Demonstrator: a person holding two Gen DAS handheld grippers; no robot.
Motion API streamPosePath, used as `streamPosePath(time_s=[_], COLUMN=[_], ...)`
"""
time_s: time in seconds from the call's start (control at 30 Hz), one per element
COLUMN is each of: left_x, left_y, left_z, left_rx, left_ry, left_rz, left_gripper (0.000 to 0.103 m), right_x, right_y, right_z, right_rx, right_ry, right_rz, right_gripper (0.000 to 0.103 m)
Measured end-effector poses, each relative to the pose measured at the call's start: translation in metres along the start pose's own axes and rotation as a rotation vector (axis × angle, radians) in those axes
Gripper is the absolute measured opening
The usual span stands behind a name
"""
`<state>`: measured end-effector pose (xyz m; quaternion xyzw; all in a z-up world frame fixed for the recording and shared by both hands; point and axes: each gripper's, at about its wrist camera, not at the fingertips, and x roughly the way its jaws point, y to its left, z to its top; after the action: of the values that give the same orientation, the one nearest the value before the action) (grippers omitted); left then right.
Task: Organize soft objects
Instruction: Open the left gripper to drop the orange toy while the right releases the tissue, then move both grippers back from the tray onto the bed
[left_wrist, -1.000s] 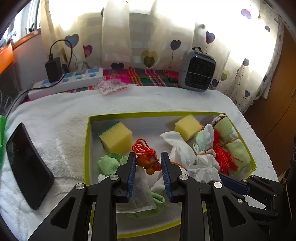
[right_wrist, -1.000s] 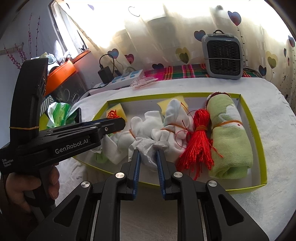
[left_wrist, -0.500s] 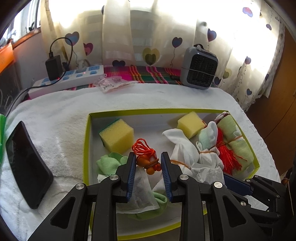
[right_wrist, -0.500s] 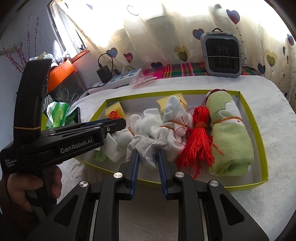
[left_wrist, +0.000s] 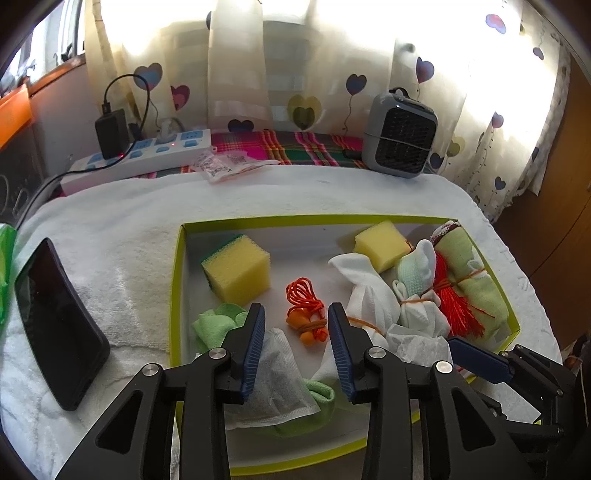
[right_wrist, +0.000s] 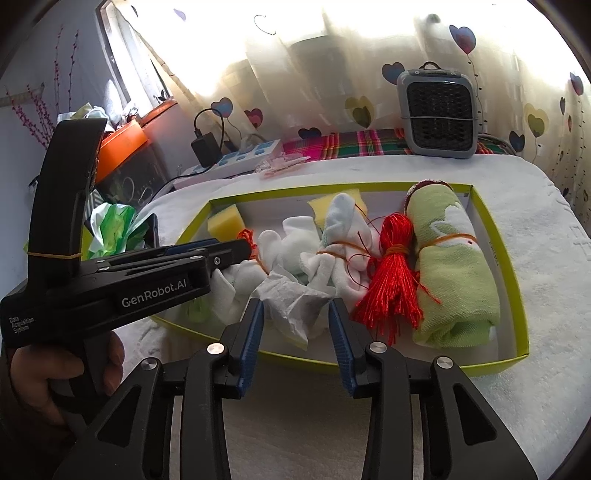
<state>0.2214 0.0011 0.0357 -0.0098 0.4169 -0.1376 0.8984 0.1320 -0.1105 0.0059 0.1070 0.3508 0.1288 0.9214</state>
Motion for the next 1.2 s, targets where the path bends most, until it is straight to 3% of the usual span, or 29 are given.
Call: streamPosePath(time_s=[0.83,1.2], left_x=[-0.03,-0.057], left_y=[-0.003,-0.01], left_z=[-0.012,-0.028], left_rx=[0.017,0.0], left_ry=[-0.043,-0.07], left_rz=[0.082,0.08], left_gripper=[0.039,0.039], right_x=[-0.017,-0.029], right_y=[0.001,0.006], right_z=[-0.007,-0.011], right_rx=[0.004,-0.014], right_ry=[-0.048,-0.072], right_rz=[-0.032,-0.064], right_gripper=[0.05,0.057])
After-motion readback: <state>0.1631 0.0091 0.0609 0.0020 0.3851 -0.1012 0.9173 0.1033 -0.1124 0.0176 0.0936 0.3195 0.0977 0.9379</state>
